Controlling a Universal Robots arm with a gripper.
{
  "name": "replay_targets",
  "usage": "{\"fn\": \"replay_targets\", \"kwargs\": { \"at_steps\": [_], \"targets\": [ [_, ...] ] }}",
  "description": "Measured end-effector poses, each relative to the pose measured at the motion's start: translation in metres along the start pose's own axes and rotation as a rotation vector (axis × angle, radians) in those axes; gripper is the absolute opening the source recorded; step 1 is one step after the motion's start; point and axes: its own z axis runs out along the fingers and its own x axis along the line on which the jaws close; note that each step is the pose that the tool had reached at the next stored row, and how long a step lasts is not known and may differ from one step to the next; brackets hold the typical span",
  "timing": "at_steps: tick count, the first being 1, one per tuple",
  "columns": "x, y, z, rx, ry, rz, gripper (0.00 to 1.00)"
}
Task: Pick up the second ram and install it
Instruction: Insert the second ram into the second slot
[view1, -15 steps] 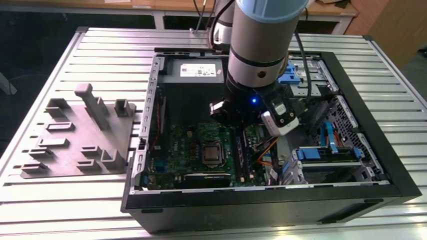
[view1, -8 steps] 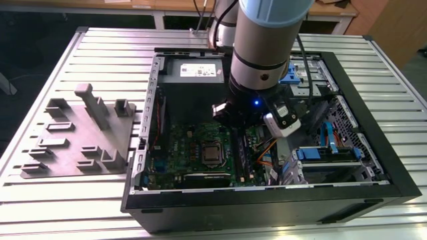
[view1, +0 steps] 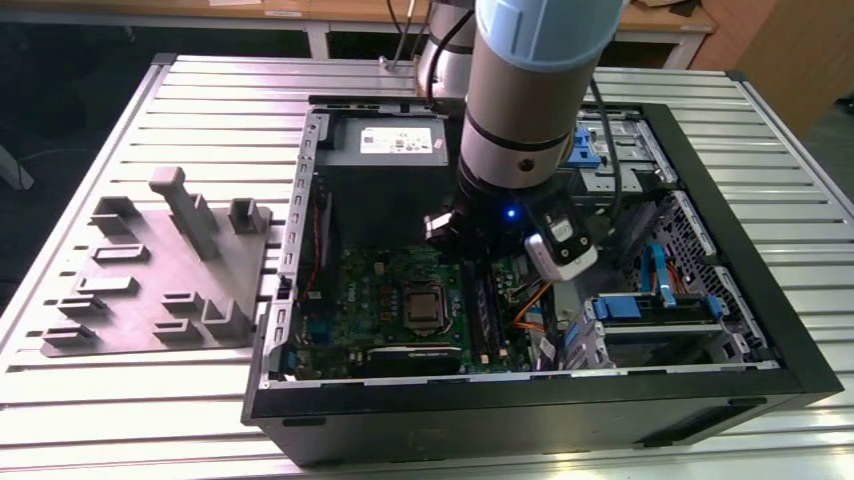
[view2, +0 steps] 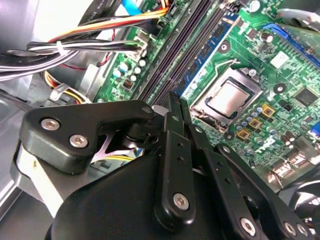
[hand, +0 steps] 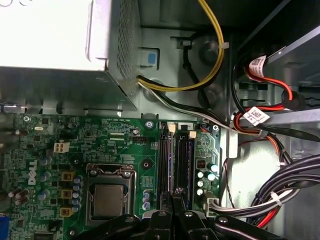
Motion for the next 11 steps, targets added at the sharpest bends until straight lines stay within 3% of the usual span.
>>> {"fn": "replay_targets", "kwargs": {
  "at_steps": [11],
  "targets": [
    [0.0, -0.0012, 0.0083, 0.0, -0.0002, 0.002, 0.12]
  ]
}}
